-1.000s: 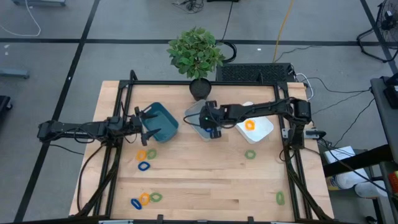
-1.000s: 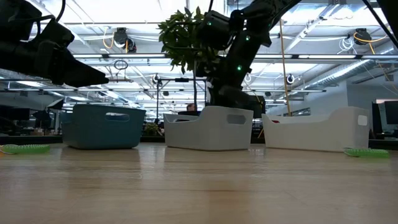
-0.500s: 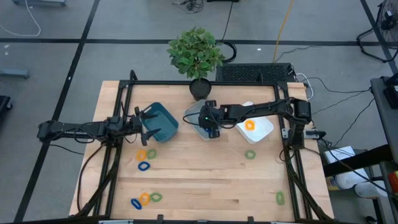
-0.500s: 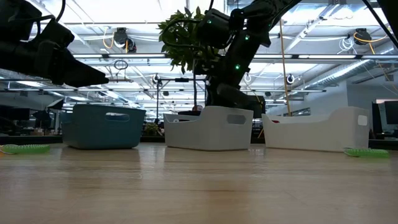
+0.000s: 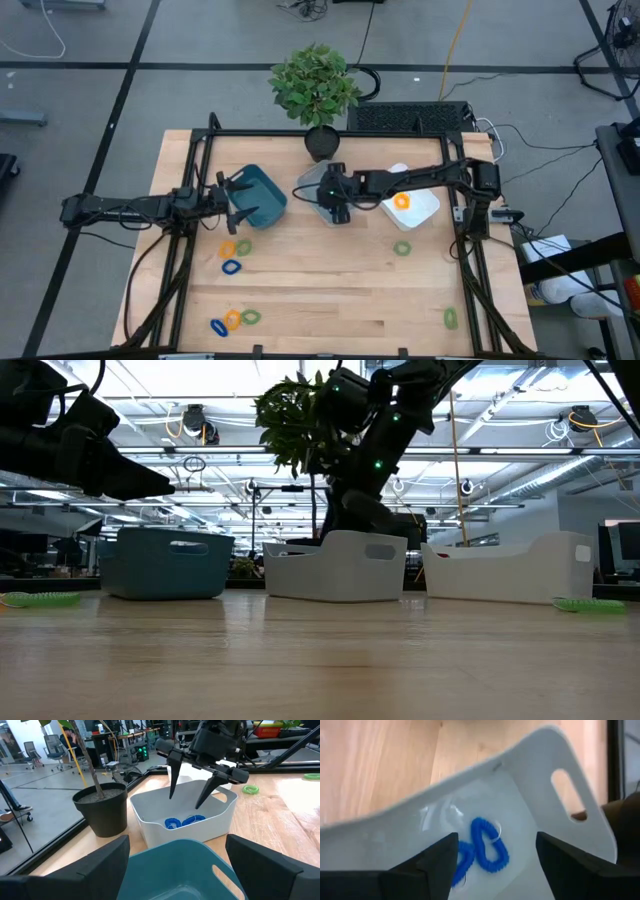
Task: Sort spring keychains
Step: Put the bottom yellow spring keychain into the white bin
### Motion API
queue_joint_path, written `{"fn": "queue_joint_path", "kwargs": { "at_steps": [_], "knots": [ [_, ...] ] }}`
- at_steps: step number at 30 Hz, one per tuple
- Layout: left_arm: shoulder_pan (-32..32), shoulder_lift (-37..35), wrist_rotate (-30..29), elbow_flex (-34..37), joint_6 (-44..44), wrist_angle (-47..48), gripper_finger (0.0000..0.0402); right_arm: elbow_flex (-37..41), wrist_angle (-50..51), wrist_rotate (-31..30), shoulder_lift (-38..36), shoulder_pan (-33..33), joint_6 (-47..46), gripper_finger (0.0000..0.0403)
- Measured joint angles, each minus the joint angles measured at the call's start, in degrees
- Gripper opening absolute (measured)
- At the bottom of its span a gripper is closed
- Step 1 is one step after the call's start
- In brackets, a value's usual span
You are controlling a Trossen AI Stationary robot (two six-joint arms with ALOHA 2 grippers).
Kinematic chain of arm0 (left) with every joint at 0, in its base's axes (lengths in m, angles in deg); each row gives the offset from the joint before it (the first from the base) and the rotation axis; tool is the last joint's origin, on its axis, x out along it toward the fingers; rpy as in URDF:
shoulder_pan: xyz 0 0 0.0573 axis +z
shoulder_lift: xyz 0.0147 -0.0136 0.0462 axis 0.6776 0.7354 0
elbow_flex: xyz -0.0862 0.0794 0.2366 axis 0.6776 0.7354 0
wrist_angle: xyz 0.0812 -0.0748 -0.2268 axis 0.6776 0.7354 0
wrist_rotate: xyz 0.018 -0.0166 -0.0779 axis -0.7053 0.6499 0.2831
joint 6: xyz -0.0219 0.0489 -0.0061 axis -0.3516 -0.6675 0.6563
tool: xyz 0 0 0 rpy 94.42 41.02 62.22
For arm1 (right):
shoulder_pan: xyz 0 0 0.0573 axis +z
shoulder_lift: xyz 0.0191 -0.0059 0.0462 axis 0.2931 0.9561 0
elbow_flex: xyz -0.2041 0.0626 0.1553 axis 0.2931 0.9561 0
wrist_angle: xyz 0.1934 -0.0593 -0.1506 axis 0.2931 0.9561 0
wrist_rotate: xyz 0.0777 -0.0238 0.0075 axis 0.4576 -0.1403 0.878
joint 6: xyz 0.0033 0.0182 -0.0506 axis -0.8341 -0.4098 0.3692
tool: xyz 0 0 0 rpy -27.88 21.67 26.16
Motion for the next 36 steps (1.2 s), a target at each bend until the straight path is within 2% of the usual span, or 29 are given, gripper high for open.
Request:
{"fn": "queue_joint_path", "kwargs": {
  "at_steps": [4,7,10,14,16,25,36],
  "knots": [
    [0.0,0.0,0.0,0.01,0.0,0.0,0.0335,0.0,-1.86,-0.44,-1.01,0.79,0.0,0.0258],
    [0.02,0.0,0.0,0.0,0.0,0.0,0.0335,-0.11,-2.77,-3.91,-2.56,1.72,0.73,0.0261],
    [0.0,0.0,0.0,0.02,0.0,0.02,0.0335,-0.04,-1.83,-10.28,-4.33,2.99,1.1,0.0263],
    [0.02,0.0,0.0,0.0,0.0,0.0,0.0335,-0.07,1.17,-22.69,-7.37,5.03,1.36,0.0263],
    [0.02,-0.02,0.0,0.0,0.0,0.0,0.0335,-0.04,5.04,-25.32,-9.3,5.92,-0.29,0.0264],
    [0.0,-0.02,0.0,0.0,0.0,0.02,0.0335,-0.04,20.72,-25.48,-16.69,12.11,-14.64,0.0263],
    [0.0,-0.02,0.0,0.0,0.0,0.0,0.0335,-0.04,31.21,-25.17,-20.32,23.35,-35.72,0.0263]
  ]
}}
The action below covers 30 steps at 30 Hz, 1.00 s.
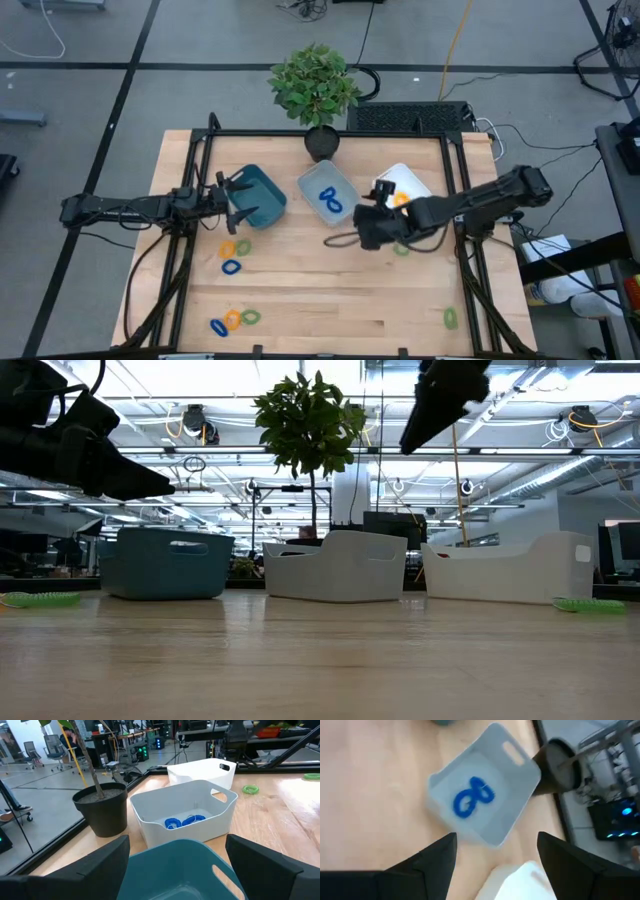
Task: Sort spring keychains
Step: Put the bottom yellow spring keychain into the white bin
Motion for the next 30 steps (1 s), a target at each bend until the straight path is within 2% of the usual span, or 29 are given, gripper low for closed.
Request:
{"fn": "queue_joint_path", "kwargs": {
  "at_steps": [3,9,13,17,30],
  "knots": [
    [0.02,0.0,0.0,0.01,0.0,-0.01,0.0335,-0.08,1.83,2.14,-0.43,3.15,-5.84,0.0263],
    [0.0,0.0,0.0,0.0,0.0,0.0,0.0335,-0.01,9.18,11.76,-0.33,8.46,-18.39,0.0263],
    [0.02,0.0,0.0,0.0,0.0,0.04,0.0335,0.0,14.35,18.98,-0.18,12.36,-22.74,0.0263],
    [0.0,0.01,0.0,0.02,0.0,0.03,0.0335,0.0,19.1,23.49,-0.22,16.81,-26.62,0.0263],
    [0.0,0.0,0.0,0.0,0.0,0.02,0.0335,0.0,21.65,23.74,-0.22,27.42,-41.56,0.0263]
  ]
}}
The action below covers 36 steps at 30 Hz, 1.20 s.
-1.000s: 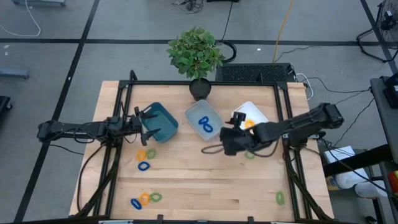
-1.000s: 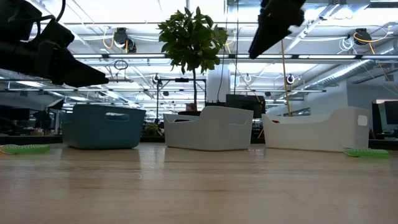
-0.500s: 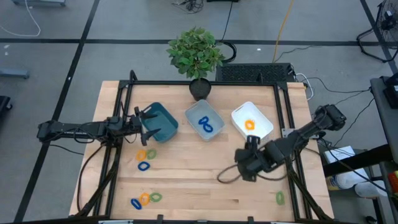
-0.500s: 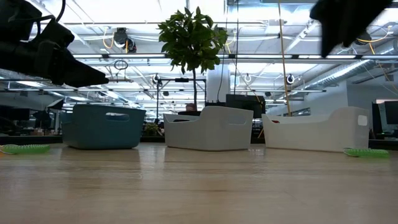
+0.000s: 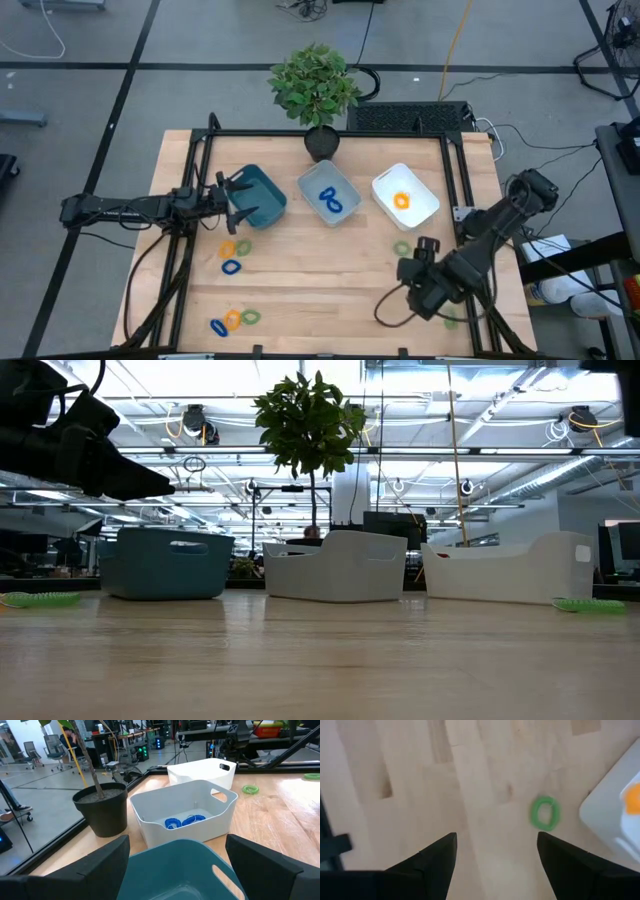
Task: Sort spring keychains
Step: Put the bottom yellow spring keychain into the white bin
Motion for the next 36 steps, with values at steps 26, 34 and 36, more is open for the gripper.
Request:
{"fn": "queue_joint_path", "kwargs": {
  "at_steps": [26,34,36],
  "knots": [
    [0.0,0.01,0.0,0.0,0.0,-0.02,0.0335,0.0,-45.05,-25.63,0.0,-10.54,44.41,0.0263],
    [0.02,0.01,0.0,0.0,0.0,-0.03,0.0335,0.04,-64.44,-14.89,0.98,-21.77,59.44,0.0263],
    [0.0,0.02,0.0,0.02,0.0,-0.06,0.0335,0.04,-68.28,-10.78,1.65,-24.31,61.38,0.0263]
  ]
}}
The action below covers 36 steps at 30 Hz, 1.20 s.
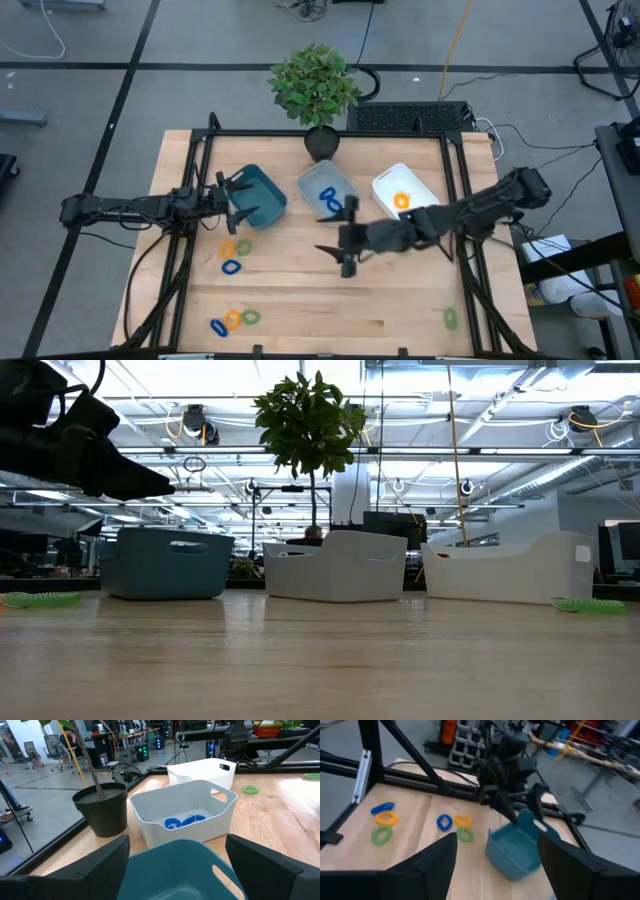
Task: Sort spring keychains
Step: Put the bottom yellow spring keychain into the white bin
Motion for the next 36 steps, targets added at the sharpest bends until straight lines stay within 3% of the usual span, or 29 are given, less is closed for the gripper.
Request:
{"fn": "queue_joint_path", "kwargs": {
  "at_steps": [13,18,25,36],
  "knots": [
    [-0.07,-0.02,0.02,-0.01,7.09,-1.62,0.0335,0.05,-21.35,14.69,11.82,-10.92,7.68,0.0263],
    [-0.26,-0.02,1.47,0.0,7.43,-1.73,0.0335,0.06,-26.72,15.31,14.22,-12.51,7.57,0.0263],
    [-1.82,-0.02,7.14,-0.19,6.69,-3.52,0.0335,0.04,-26.76,15.31,14.53,-12.86,7.58,0.0263],
    [-8.32,0.04,11.12,-10.19,7.35,-2.09,0.0335,0.04,-26.59,15.29,14.5,-12.84,7.58,0.0263]
  ]
}}
